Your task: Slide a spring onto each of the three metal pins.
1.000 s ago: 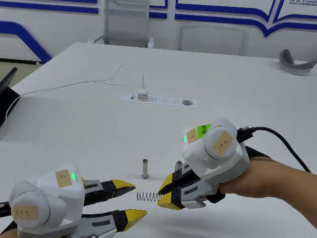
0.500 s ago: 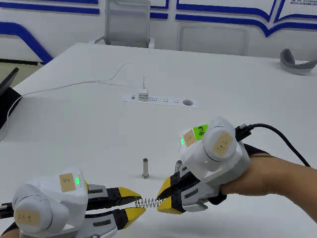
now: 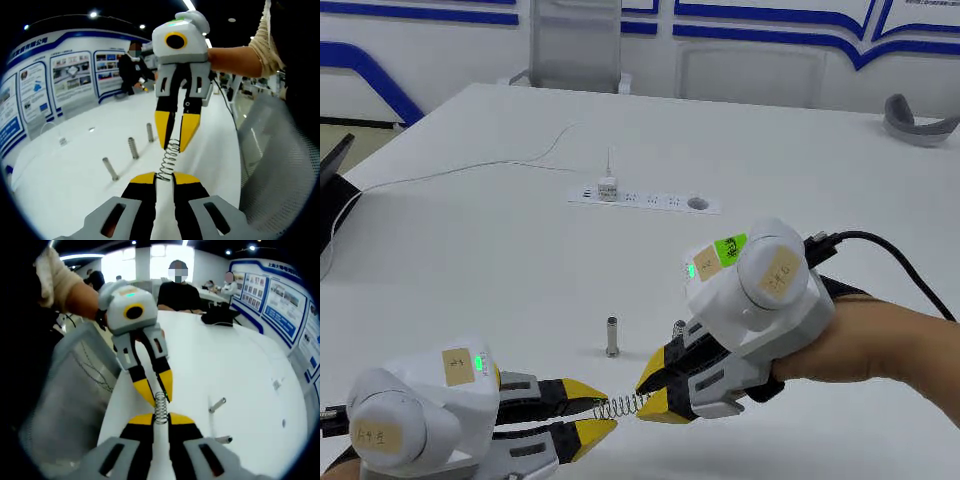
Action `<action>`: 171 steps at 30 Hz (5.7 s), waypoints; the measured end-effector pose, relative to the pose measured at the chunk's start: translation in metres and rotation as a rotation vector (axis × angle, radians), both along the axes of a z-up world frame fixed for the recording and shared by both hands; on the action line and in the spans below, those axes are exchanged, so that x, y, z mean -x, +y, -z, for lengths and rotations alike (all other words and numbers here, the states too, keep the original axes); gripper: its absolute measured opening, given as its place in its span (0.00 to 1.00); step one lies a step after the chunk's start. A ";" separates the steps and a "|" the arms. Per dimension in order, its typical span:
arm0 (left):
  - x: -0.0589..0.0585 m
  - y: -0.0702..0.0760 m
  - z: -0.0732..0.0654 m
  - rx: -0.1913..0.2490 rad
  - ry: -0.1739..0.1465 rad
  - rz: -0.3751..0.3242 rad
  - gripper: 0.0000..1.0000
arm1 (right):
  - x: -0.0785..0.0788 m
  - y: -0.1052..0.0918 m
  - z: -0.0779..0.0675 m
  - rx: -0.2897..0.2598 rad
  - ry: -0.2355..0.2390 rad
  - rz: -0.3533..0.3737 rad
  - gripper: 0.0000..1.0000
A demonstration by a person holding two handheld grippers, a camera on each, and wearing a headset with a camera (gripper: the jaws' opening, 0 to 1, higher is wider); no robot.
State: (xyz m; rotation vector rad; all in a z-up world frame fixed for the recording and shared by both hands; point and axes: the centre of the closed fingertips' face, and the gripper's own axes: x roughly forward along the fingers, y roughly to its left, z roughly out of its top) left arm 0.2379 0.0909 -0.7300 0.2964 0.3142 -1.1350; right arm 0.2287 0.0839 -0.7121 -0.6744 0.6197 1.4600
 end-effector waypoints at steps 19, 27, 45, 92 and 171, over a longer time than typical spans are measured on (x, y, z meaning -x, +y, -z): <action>0.001 -0.003 -0.001 0.006 0.005 0.007 0.11 | 0.002 0.018 -0.020 -0.035 -0.033 -0.026 0.12; 0.004 -0.006 -0.002 0.012 0.009 0.014 0.11 | 0.003 0.026 -0.025 -0.068 -0.036 -0.022 0.12; 0.005 -0.006 -0.007 0.051 0.033 -0.007 0.11 | 0.004 0.034 -0.025 -0.109 -0.033 0.009 0.13; -0.013 0.010 -0.002 0.071 0.048 -0.105 0.40 | -0.027 0.027 -0.030 -0.125 -0.057 0.109 0.12; -0.021 0.022 0.008 0.062 0.083 -0.161 0.55 | -0.125 0.026 0.017 -0.173 -0.073 0.443 0.12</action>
